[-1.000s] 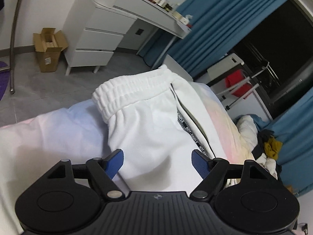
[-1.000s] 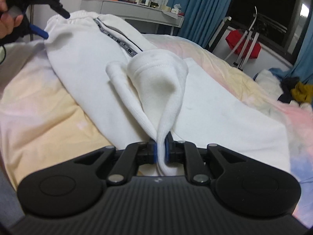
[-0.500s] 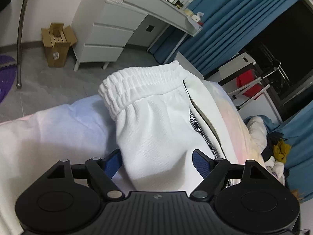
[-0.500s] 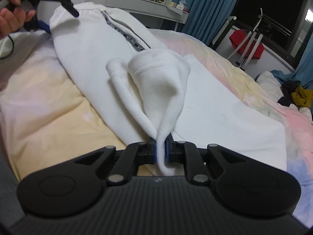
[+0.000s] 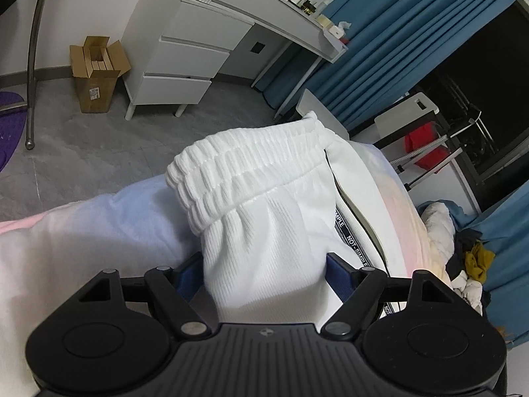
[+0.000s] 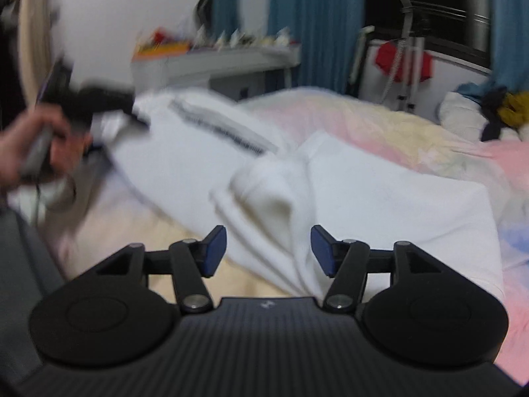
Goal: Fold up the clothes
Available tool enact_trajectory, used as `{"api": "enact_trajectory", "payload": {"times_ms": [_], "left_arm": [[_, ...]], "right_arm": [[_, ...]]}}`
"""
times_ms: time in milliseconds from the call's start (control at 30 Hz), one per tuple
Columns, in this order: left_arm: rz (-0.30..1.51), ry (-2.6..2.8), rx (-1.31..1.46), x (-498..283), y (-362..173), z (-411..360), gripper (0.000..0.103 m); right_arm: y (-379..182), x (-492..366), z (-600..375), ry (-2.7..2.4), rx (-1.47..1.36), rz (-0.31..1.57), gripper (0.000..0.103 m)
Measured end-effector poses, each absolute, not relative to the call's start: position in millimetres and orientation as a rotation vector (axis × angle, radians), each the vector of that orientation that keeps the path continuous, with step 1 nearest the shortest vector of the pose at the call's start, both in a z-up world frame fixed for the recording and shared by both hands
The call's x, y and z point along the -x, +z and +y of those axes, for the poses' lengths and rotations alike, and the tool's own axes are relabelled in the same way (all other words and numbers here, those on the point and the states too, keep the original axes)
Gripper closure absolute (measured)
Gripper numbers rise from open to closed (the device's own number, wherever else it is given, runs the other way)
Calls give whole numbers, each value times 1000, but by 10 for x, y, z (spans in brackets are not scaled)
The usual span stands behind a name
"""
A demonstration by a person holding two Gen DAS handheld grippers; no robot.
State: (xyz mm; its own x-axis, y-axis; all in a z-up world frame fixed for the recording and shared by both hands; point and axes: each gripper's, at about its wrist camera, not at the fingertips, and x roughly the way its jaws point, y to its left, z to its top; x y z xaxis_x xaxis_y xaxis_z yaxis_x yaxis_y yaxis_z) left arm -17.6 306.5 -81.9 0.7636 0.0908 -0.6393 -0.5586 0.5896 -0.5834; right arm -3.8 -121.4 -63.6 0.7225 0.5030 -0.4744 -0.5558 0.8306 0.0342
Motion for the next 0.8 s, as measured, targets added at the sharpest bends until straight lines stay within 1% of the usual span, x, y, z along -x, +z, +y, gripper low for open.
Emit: {"api": "enact_trajectory", "payload": {"times_ms": [100,200,300,333,367,400,467,567,700,800], "left_arm": [[570,415,917,122,-865,3162,25],[554,435,915,55,-886,3211,27],[533,452,907,33,-869,3236,36],[524,452,898,30,-848,3235,41],[515,451,883,26,-821,3231,52],[506,449,869,22,-793,3227,55],[487,445,838,15,-729,3200,66],[457,450,727,-15,-480,2958,75],[368,358,539,-53,33,2356,76],[310,276,474,-92,426,1852,78]], "right_arm": [[-678,-102,-1259,408,100,441,44],[-881,-315,-1251,326,103,501,44],[-1067,-436,-1227,326,94,585,45],[-1130,-477,-1219,326,90,613,45],[-1119,-473,-1214,327,94,614,45],[-1098,-470,-1249,329,71,615,45],[-1054,-467,-1332,336,16,616,45],[-1001,-468,-1473,327,-68,616,45],[-853,-444,-1717,290,-195,568,45],[-692,-410,-1955,250,-293,503,45]]}}
